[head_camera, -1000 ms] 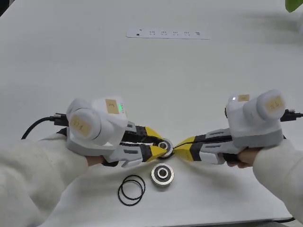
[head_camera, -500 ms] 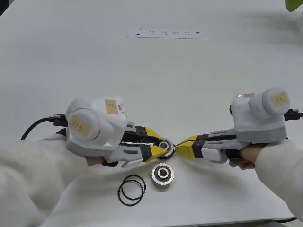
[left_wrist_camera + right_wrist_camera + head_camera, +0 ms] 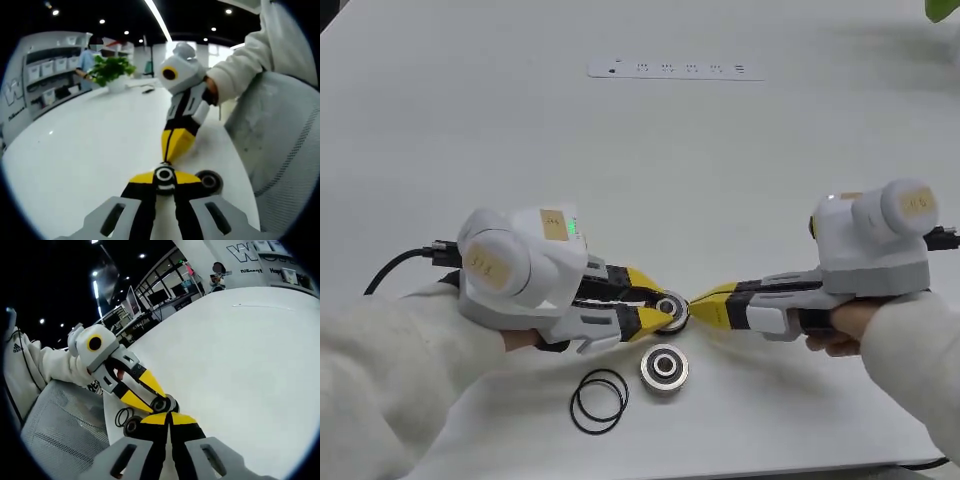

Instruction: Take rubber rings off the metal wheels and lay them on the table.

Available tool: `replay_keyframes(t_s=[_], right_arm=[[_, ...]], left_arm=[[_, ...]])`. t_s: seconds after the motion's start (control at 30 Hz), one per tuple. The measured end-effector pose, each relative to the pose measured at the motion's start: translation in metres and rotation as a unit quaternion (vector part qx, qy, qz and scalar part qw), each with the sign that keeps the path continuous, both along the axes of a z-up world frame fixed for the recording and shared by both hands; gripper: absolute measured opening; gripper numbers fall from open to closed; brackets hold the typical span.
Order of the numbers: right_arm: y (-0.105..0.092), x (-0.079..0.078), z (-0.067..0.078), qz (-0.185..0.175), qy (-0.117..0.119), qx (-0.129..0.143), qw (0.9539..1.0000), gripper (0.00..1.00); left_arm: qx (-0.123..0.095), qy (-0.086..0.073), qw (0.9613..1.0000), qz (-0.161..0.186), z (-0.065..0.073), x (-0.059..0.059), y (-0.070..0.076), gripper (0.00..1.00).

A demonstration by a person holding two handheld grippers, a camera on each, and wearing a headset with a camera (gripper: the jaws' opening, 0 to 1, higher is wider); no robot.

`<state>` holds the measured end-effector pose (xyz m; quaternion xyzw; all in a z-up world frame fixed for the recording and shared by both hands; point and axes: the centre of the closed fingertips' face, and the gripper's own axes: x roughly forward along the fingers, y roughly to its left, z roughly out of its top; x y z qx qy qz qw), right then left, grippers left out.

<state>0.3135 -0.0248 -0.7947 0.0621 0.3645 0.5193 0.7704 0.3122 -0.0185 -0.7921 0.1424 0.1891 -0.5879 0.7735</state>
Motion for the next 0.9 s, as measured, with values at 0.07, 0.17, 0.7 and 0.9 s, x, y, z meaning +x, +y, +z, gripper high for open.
replay_keyframes(t_s=[0.07, 0.17, 0.7, 0.9], right_arm=[[0.0008, -0.0002, 0.0007, 0.001, -0.001, -0.001, 1.0000, 0.00], [0.0011, -0.0002, 0.0012, 0.000, -0.001, -0.002, 1.0000, 0.00], [0.0027, -0.0003, 0.0025, 0.001, -0.001, -0.006, 1.0000, 0.00], [0.0034, -0.0007, 0.0026, 0.002, -0.002, -0.007, 1.0000, 0.00]], left_arm=[[0.000, 0.000, 1.0000, 0.000, 0.0001, 0.0001, 0.0000, 0.14], [-0.002, 0.003, 1.0000, 0.002, 0.0001, 0.0004, 0.0000, 0.14], [-0.003, 0.004, 1.0000, 0.004, -0.0006, 0.0008, 0.0001, 0.13], [-0.003, 0.003, 1.0000, 0.004, -0.0010, 0.0009, 0.0002, 0.13]])
